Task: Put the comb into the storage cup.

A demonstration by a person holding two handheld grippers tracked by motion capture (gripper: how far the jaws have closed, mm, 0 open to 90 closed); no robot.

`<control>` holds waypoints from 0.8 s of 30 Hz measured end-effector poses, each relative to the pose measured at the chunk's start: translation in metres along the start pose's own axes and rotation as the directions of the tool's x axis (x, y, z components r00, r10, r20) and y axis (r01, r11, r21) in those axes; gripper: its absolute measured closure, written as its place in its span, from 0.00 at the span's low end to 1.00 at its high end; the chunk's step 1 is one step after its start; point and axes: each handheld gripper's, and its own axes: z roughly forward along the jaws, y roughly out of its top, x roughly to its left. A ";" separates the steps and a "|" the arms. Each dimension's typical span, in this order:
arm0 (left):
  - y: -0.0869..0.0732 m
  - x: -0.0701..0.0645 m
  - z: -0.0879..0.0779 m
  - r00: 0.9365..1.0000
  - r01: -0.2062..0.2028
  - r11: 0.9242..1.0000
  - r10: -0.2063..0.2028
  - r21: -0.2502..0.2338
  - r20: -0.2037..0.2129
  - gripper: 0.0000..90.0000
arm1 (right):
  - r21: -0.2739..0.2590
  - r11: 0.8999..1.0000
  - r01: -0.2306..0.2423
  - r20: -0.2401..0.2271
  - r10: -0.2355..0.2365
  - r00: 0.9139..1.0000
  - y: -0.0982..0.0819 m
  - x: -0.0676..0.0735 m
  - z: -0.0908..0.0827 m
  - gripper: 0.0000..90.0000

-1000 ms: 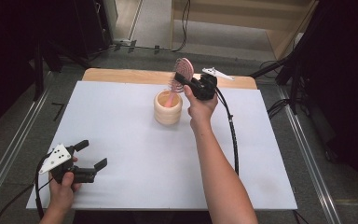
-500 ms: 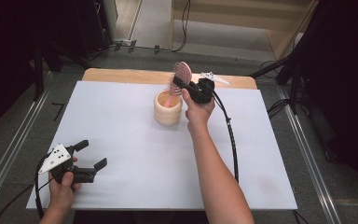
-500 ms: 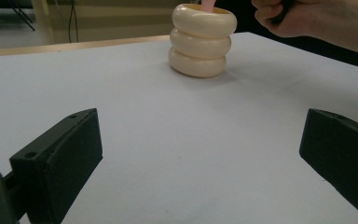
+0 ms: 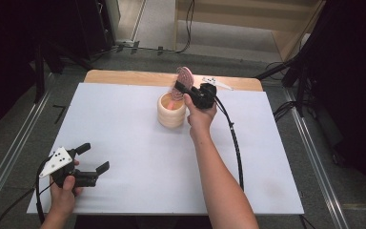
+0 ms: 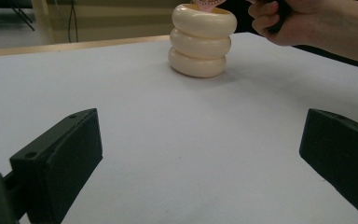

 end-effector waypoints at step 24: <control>0.000 -0.001 0.001 1.000 0.000 1.000 0.000 -0.004 0.000 0.00 | 0.091 0.991 0.095 0.036 -0.099 0.994 0.005 -0.006 -0.022 0.05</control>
